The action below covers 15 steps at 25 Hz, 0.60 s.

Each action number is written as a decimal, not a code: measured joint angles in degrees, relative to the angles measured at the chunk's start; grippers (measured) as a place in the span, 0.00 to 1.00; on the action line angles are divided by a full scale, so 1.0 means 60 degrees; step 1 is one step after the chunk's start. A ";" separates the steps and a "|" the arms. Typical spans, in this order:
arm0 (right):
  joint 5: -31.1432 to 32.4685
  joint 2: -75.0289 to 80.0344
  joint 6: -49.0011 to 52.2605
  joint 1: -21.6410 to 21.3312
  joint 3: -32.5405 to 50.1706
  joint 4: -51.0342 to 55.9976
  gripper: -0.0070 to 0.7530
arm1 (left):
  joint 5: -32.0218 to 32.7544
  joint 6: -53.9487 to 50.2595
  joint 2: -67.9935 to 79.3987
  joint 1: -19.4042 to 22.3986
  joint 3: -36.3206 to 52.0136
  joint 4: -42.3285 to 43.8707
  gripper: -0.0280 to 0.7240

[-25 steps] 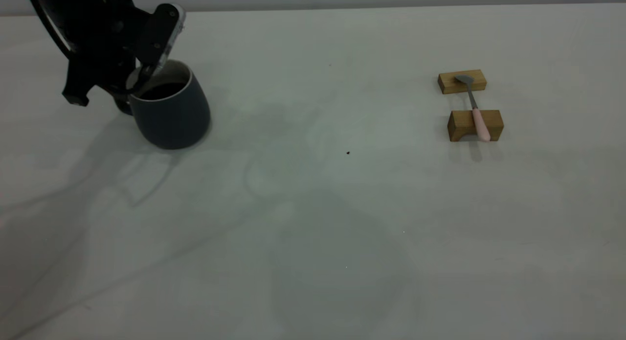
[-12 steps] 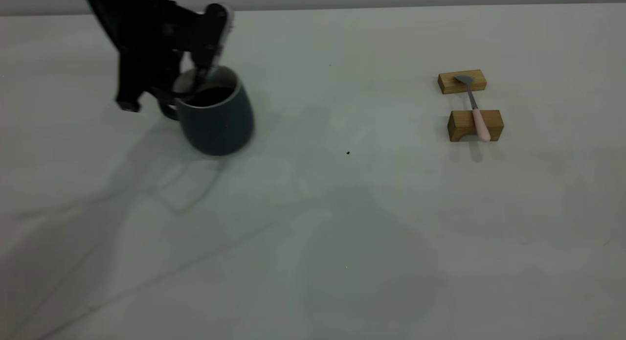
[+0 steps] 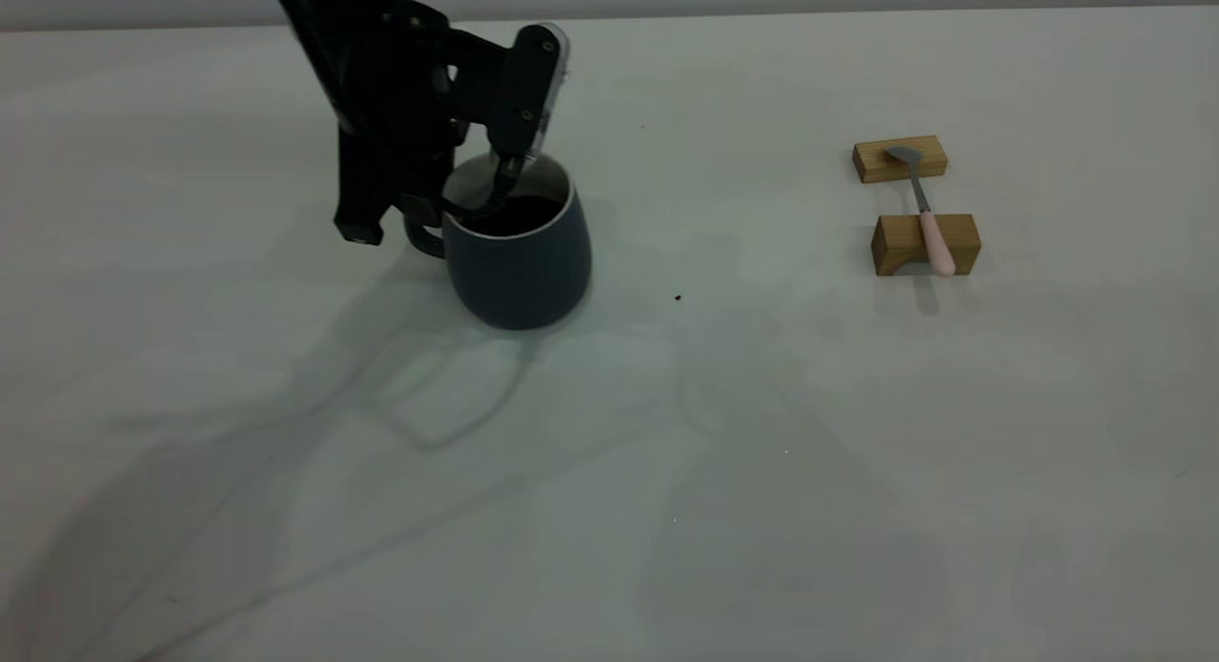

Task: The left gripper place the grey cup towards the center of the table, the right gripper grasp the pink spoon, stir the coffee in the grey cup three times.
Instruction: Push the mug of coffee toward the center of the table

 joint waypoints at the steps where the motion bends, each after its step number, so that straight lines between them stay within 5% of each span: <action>1: 0.0000 0.0000 0.0000 0.0000 0.0000 0.0000 0.32 | 0.0026 -0.0068 0.0000 -0.0050 -0.0020 0.0000 0.32; 15: 0.0000 0.0000 0.0000 0.0000 0.0000 -0.0003 0.32 | 0.0206 -0.0327 0.0093 -0.0291 -0.0180 -0.0001 0.34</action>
